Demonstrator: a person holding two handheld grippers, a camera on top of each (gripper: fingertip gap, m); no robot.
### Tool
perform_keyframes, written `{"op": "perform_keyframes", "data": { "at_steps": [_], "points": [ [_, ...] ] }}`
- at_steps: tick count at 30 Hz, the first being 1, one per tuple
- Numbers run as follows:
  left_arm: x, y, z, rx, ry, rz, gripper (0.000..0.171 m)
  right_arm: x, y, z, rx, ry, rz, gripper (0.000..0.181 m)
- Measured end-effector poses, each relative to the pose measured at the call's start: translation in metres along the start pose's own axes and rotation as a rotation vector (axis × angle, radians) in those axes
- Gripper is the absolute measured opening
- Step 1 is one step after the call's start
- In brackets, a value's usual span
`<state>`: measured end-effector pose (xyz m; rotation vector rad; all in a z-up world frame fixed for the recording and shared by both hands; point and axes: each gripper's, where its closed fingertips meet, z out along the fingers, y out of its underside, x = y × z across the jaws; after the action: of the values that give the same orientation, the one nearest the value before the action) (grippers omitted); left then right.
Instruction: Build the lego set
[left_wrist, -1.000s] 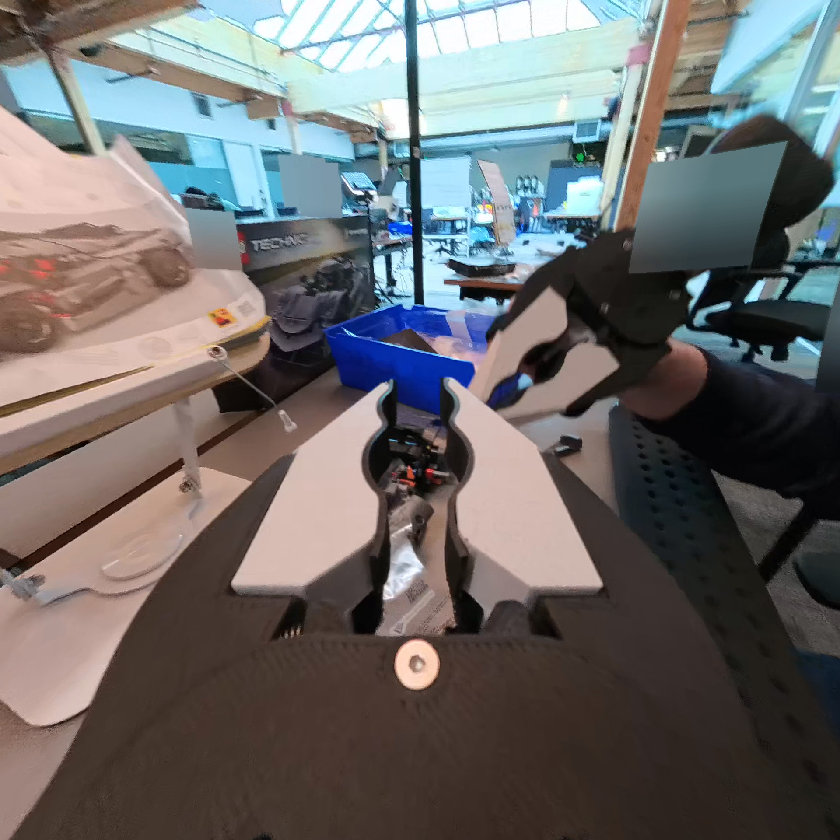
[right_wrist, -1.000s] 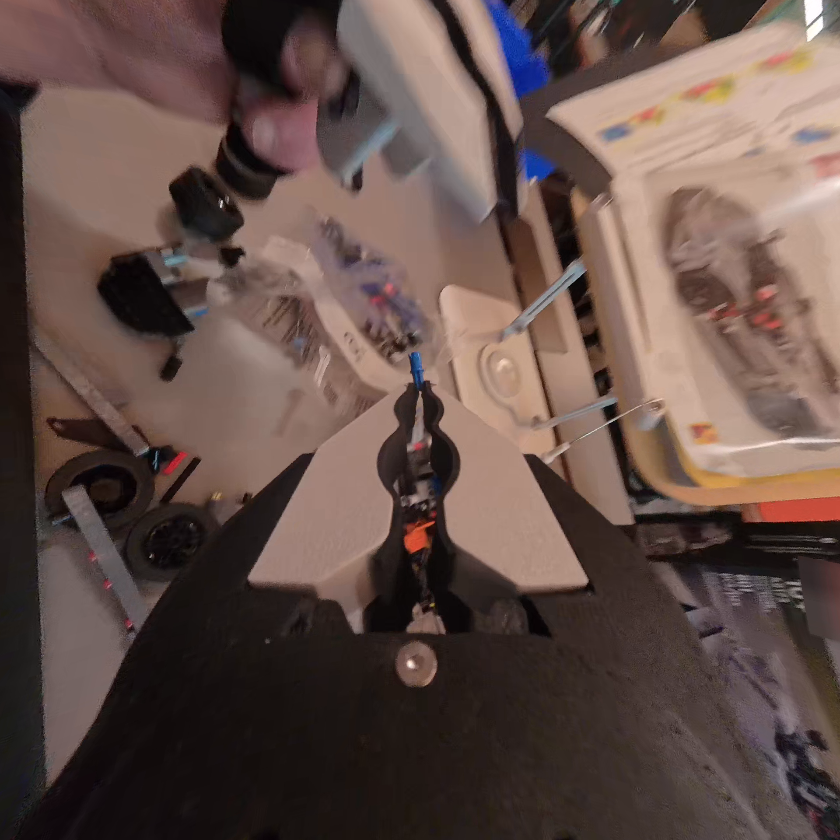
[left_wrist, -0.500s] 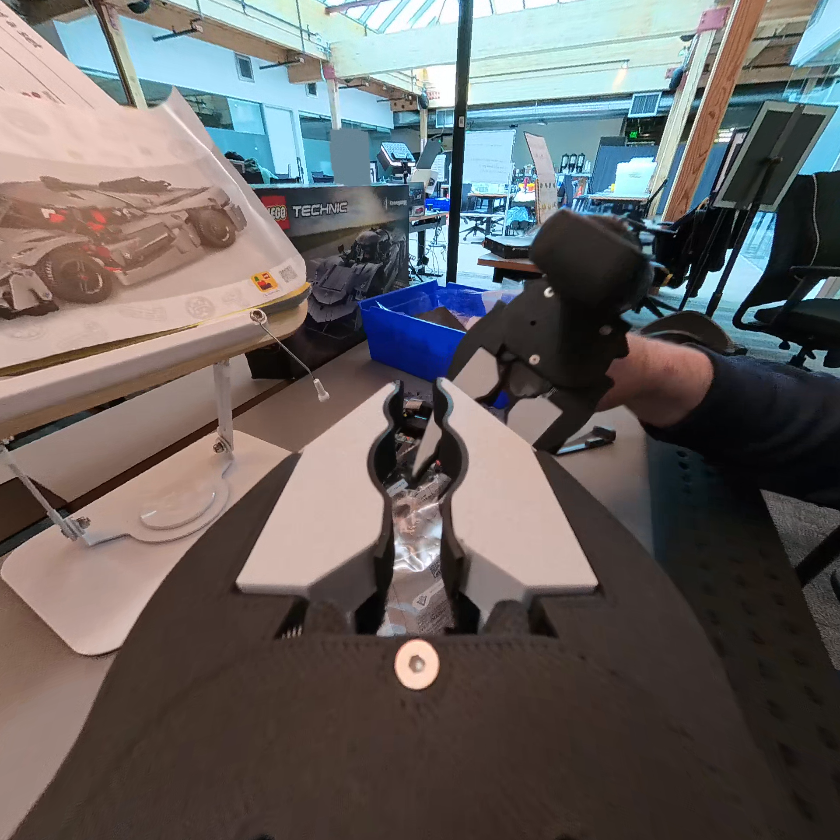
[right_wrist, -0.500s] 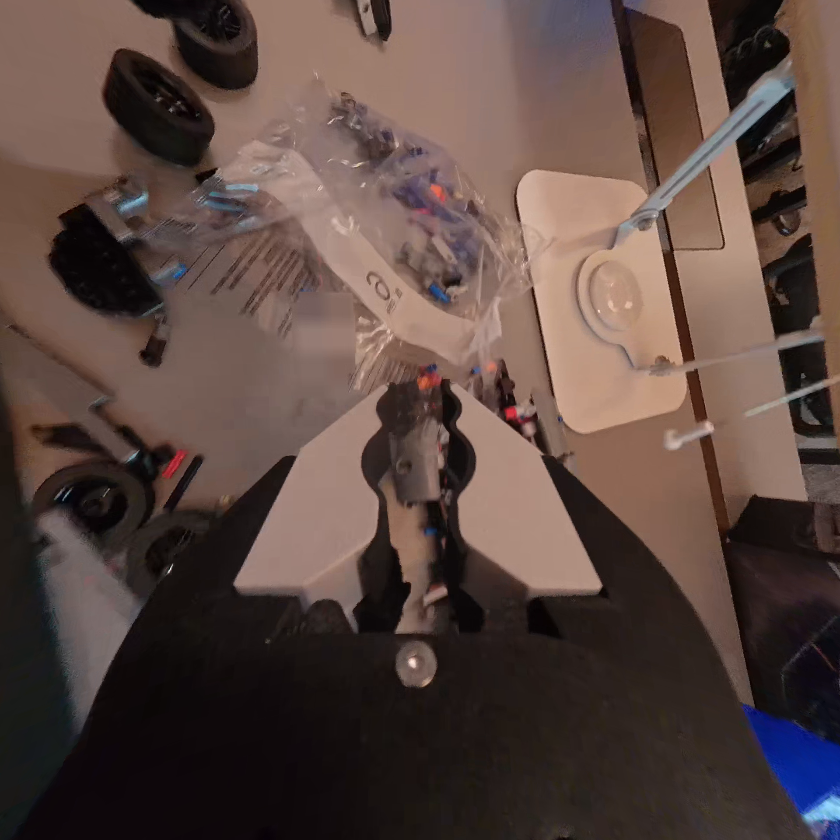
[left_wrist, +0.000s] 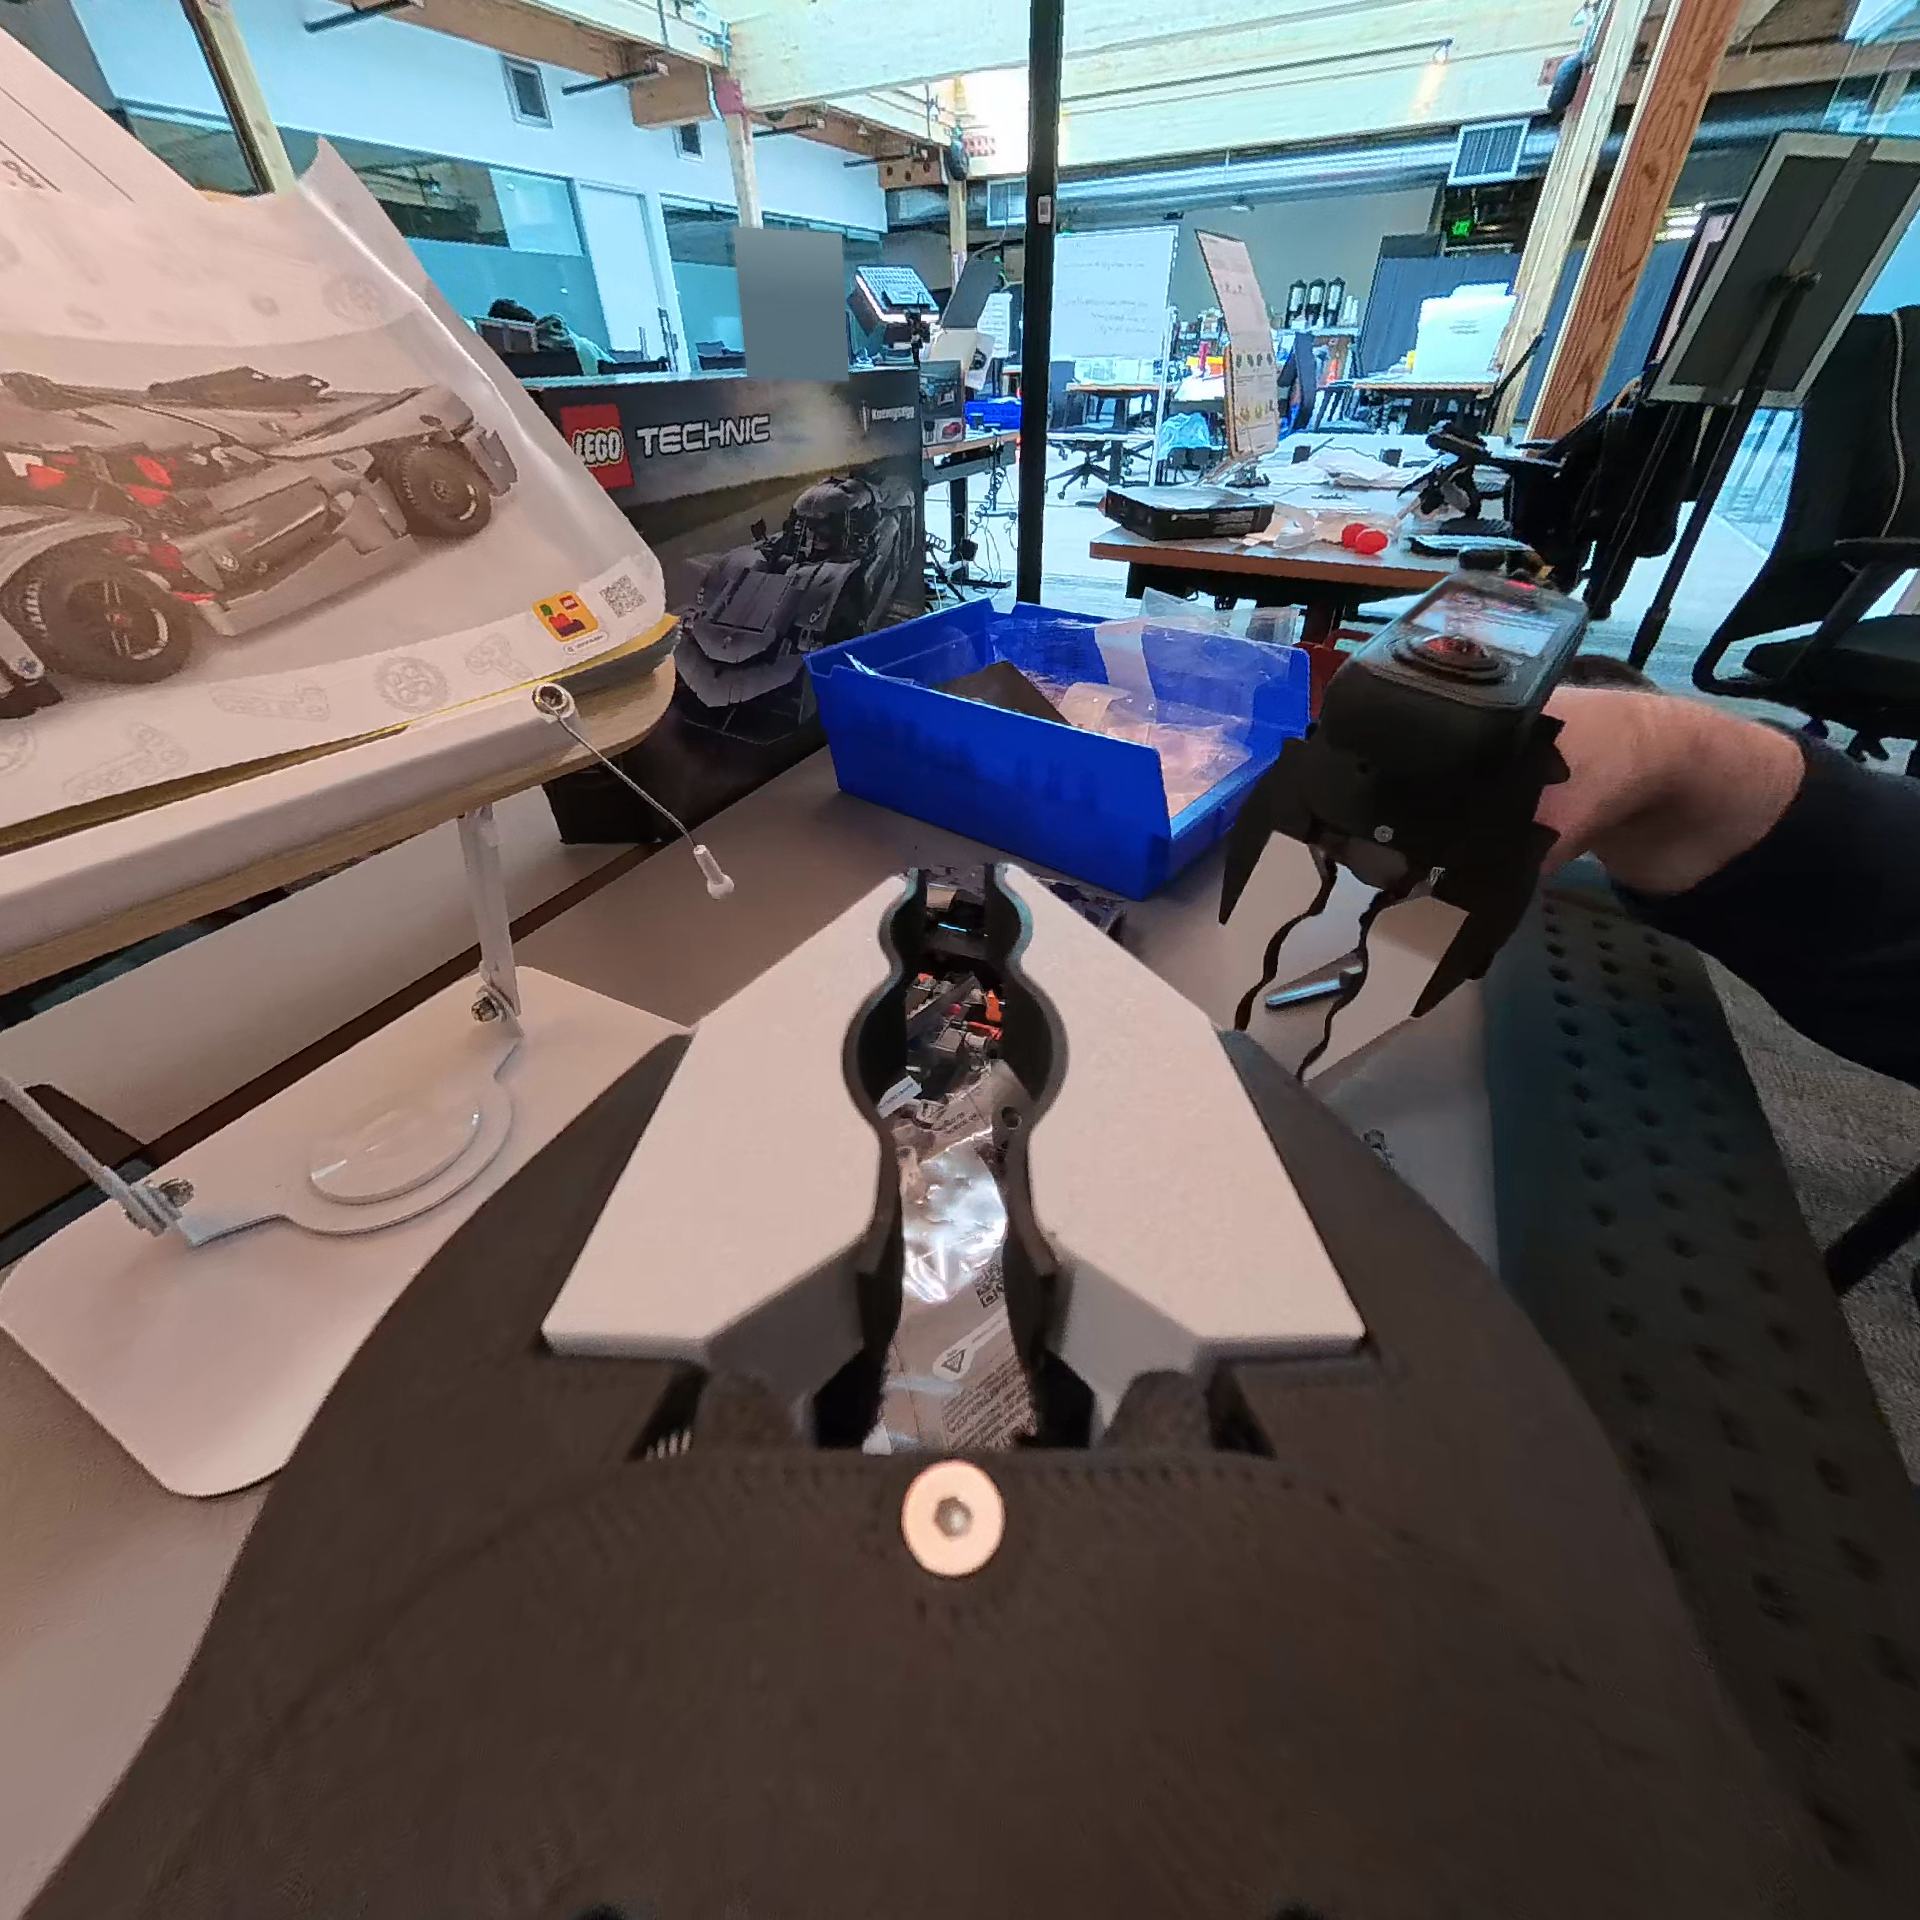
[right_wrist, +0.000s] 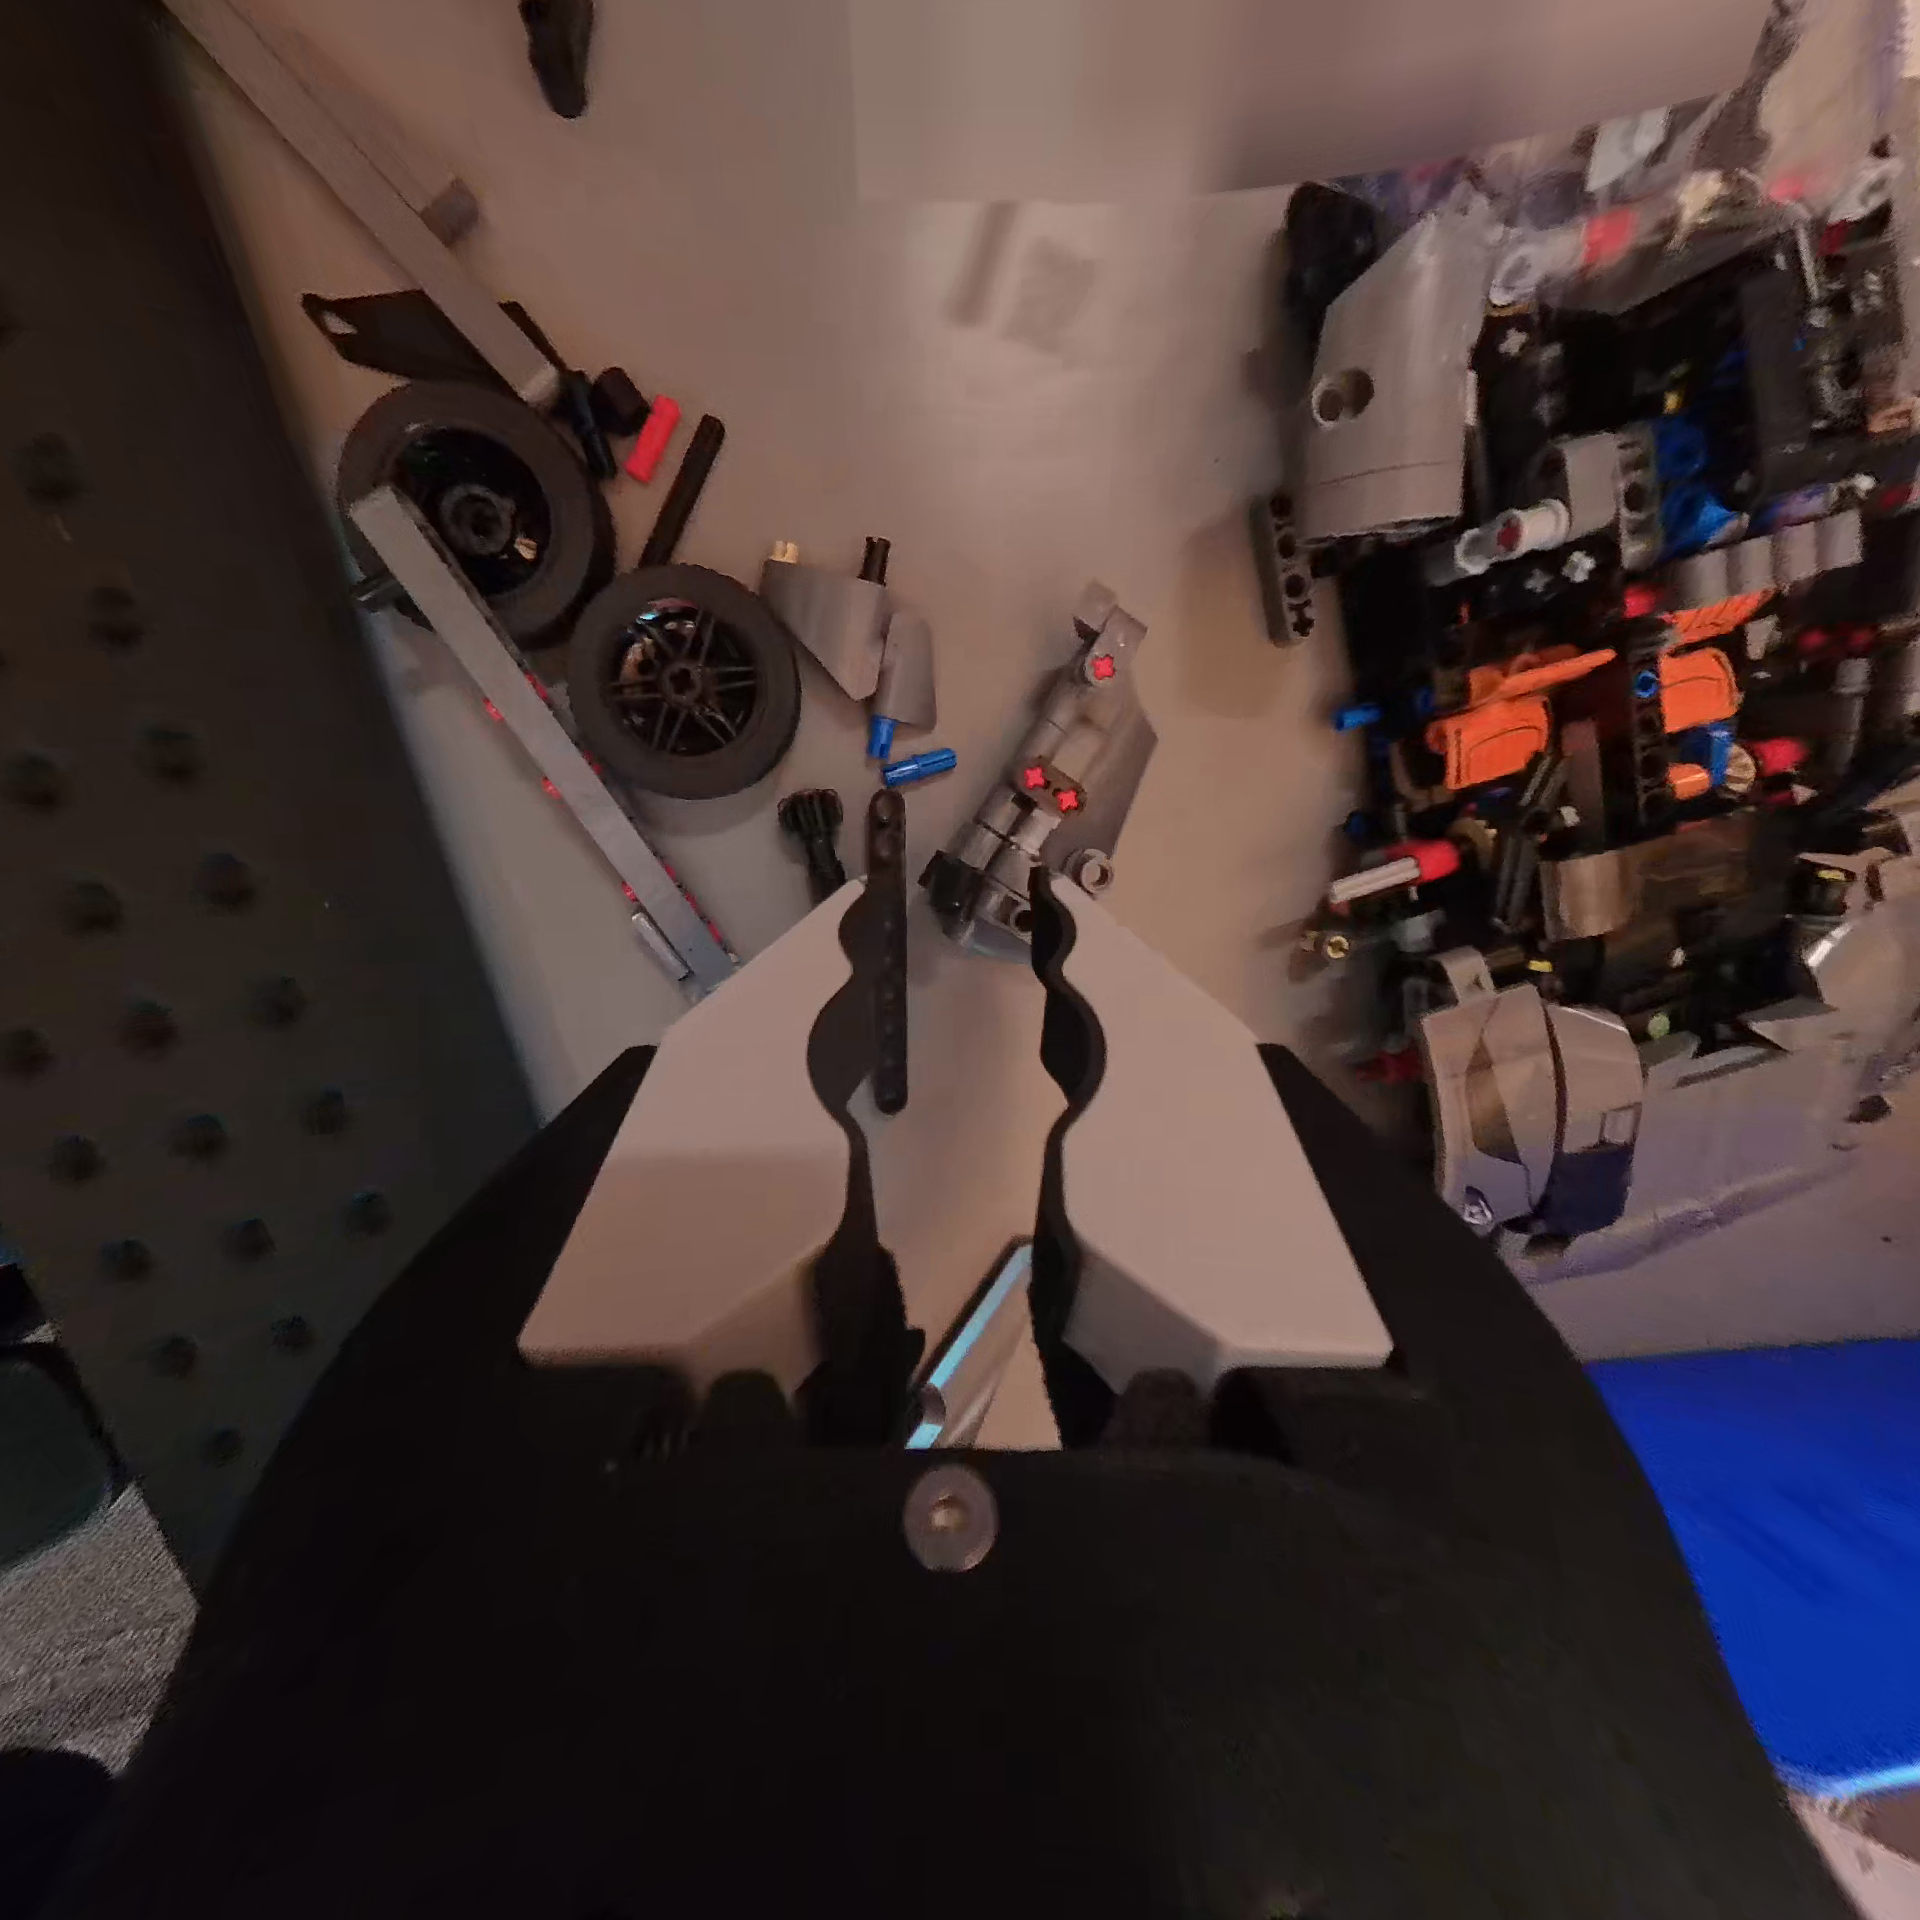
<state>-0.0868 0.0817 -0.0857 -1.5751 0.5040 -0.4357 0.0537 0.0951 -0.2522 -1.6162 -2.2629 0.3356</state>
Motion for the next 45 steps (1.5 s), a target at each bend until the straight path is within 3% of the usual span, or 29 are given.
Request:
{"op": "perform_keyframes", "data": {
  "at_steps": [4, 9, 13, 17, 19, 23, 32, 35, 38, 45],
  "points": [
    [0.000, 0.004, 0.003, -0.021, -0.003, 0.012, 0.008, -0.012, -0.028, -0.004, 0.113, 0.003, -0.071, 0.018],
    [0.001, 0.006, 0.003, -0.027, -0.002, 0.019, 0.008, -0.012, -0.026, 0.024, 0.002, -0.026, -0.150, 0.022],
    [0.000, 0.005, 0.002, -0.023, -0.002, 0.016, 0.007, -0.014, -0.029, 0.035, 0.002, -0.078, -0.152, 0.025],
    [0.002, 0.006, 0.003, -0.029, 0.006, 0.020, 0.007, -0.012, -0.032, 0.037, 0.034, -0.089, -0.142, 0.014],
    [0.004, 0.008, 0.005, -0.040, 0.013, 0.027, 0.008, -0.008, -0.037, 0.031, 0.082, -0.066, -0.141, 0.005],
    [0.016, 0.014, 0.010, -0.082, 0.045, 0.094, 0.010, -0.005, -0.047, 0.011, 0.195, -0.073, -0.105, 0.004],
    [0.078, 0.053, 0.033, -0.275, 0.222, 0.459, 0.027, -0.003, -0.081, -0.056, 0.576, -0.334, 0.141, 0.005],
    [0.083, 0.058, 0.036, -0.290, 0.210, 0.564, 0.018, -0.008, -0.086, -0.069, 0.632, -0.379, 0.135, 0.004],
    [0.091, 0.058, 0.038, -0.284, 0.233, 0.593, 0.006, -0.010, -0.090, -0.076, 0.665, -0.400, 0.136, 0.004],
    [0.094, 0.044, 0.035, -0.216, 0.259, 0.524, 0.004, -0.011, -0.102, -0.089, 0.747, -0.301, 0.061, 0.016]
  ]
}}
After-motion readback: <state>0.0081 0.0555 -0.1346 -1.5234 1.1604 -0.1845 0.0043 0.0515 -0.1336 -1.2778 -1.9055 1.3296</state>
